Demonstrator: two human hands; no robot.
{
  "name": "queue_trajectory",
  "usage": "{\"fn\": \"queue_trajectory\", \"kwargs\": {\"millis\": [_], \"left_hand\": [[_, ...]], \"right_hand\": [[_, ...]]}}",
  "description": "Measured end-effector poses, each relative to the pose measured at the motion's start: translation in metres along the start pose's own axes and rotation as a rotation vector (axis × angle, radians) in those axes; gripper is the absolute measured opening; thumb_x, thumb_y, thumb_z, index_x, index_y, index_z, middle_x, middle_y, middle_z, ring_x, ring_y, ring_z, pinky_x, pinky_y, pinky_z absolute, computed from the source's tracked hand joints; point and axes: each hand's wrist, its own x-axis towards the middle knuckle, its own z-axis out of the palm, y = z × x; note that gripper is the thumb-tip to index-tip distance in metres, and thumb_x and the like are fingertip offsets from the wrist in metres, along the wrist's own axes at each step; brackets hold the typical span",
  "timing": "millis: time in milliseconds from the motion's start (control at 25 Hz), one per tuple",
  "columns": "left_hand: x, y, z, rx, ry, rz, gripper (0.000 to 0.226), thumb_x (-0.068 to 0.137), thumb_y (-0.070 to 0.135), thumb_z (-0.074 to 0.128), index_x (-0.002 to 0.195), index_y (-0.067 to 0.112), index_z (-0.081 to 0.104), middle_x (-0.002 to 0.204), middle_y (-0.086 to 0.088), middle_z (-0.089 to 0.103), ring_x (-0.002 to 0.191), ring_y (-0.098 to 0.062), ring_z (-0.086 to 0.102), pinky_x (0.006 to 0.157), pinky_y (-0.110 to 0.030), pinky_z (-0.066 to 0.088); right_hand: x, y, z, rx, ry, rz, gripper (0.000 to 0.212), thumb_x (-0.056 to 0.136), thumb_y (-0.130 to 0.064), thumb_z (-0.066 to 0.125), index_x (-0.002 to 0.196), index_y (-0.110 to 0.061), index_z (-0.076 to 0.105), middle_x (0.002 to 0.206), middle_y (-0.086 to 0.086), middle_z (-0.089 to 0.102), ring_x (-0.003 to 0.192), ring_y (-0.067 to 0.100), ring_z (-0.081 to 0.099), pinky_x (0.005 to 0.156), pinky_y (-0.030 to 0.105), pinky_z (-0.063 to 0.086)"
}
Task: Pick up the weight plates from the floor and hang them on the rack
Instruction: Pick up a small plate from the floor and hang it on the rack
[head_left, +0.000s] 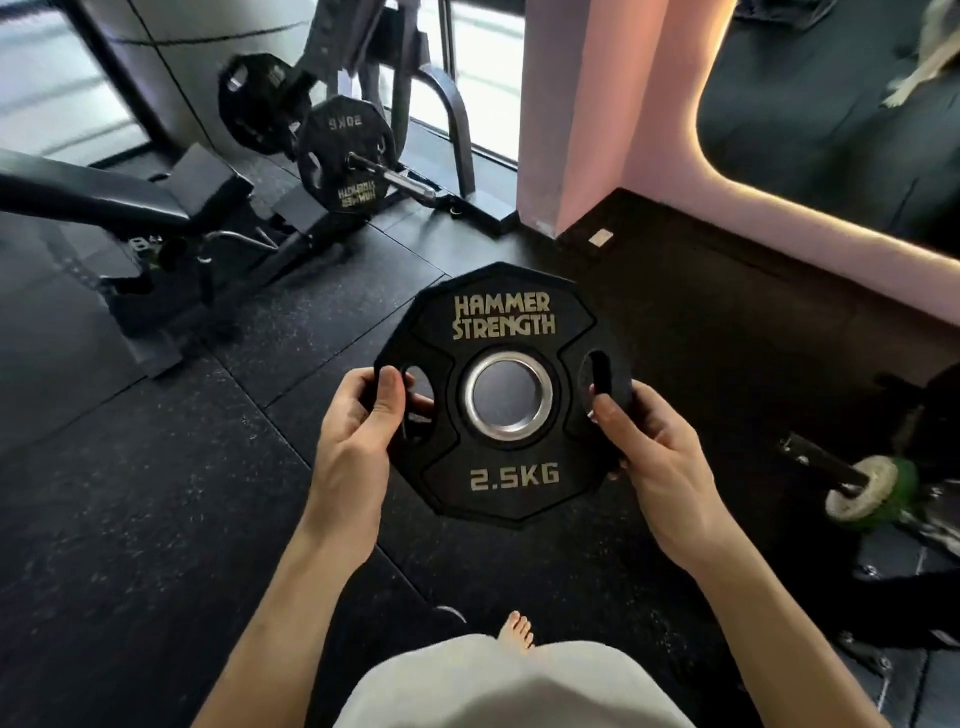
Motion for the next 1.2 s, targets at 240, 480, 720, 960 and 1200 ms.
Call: {"fn": "queue_trajectory", "kwargs": {"millis": [240, 480, 720, 960, 1200], "left_hand": [[0.168, 0.010, 0.040, -0.036, -0.107, 0.028, 0.034, 0.095, 0.043, 0.051, 0.098, 0.010, 0.059, 0.078, 0.003, 0.067, 0.073, -0.010, 0.063, 0.069, -0.027, 0.049], [0.356, 0.029, 0.083, -0.059, -0.265, 0.016, 0.034, 0.095, 0.042, 0.051, 0.097, 0.009, 0.058, 0.079, 0.002, 0.065, 0.075, -0.011, 0.061, 0.071, -0.026, 0.049], [0.527, 0.058, 0.153, -0.008, -0.407, -0.007, 0.028, 0.091, 0.041, 0.049, 0.091, 0.014, 0.059, 0.075, 0.007, 0.067, 0.073, -0.008, 0.062, 0.070, -0.022, 0.050], [0.673, 0.057, 0.248, -0.015, -0.479, -0.012, 0.026, 0.094, 0.042, 0.056, 0.087, 0.018, 0.061, 0.082, 0.001, 0.065, 0.083, -0.015, 0.059, 0.082, -0.032, 0.047], [0.797, 0.070, 0.362, -0.036, -0.524, -0.032, 0.022, 0.099, 0.030, 0.050, 0.084, 0.018, 0.060, 0.082, 0.010, 0.068, 0.092, -0.009, 0.061, 0.090, -0.028, 0.045]], "right_hand": [[0.151, -0.017, -0.007, -0.033, 0.092, -0.030, 0.028, 0.085, -0.037, 0.064, 0.108, -0.022, 0.070, 0.101, 0.001, 0.074, 0.101, 0.019, 0.069, 0.089, 0.040, 0.054], [0.309, -0.039, -0.009, -0.025, 0.247, -0.022, 0.028, 0.084, -0.038, 0.063, 0.108, -0.025, 0.069, 0.097, -0.004, 0.074, 0.096, 0.017, 0.070, 0.072, 0.025, 0.054], [0.453, -0.070, -0.026, 0.007, 0.445, -0.029, 0.058, 0.062, -0.066, 0.077, 0.107, -0.029, 0.070, 0.107, 0.000, 0.073, 0.109, 0.029, 0.067, 0.091, 0.052, 0.051], [0.593, -0.091, -0.088, -0.020, 0.536, -0.063, 0.078, 0.059, -0.072, 0.075, 0.121, -0.026, 0.064, 0.116, -0.001, 0.072, 0.112, 0.022, 0.066, 0.099, 0.056, 0.049], [0.719, -0.131, -0.161, 0.006, 0.607, -0.073, 0.083, 0.052, -0.073, 0.076, 0.118, -0.024, 0.065, 0.112, -0.002, 0.073, 0.107, 0.018, 0.069, 0.097, 0.047, 0.052]]}}
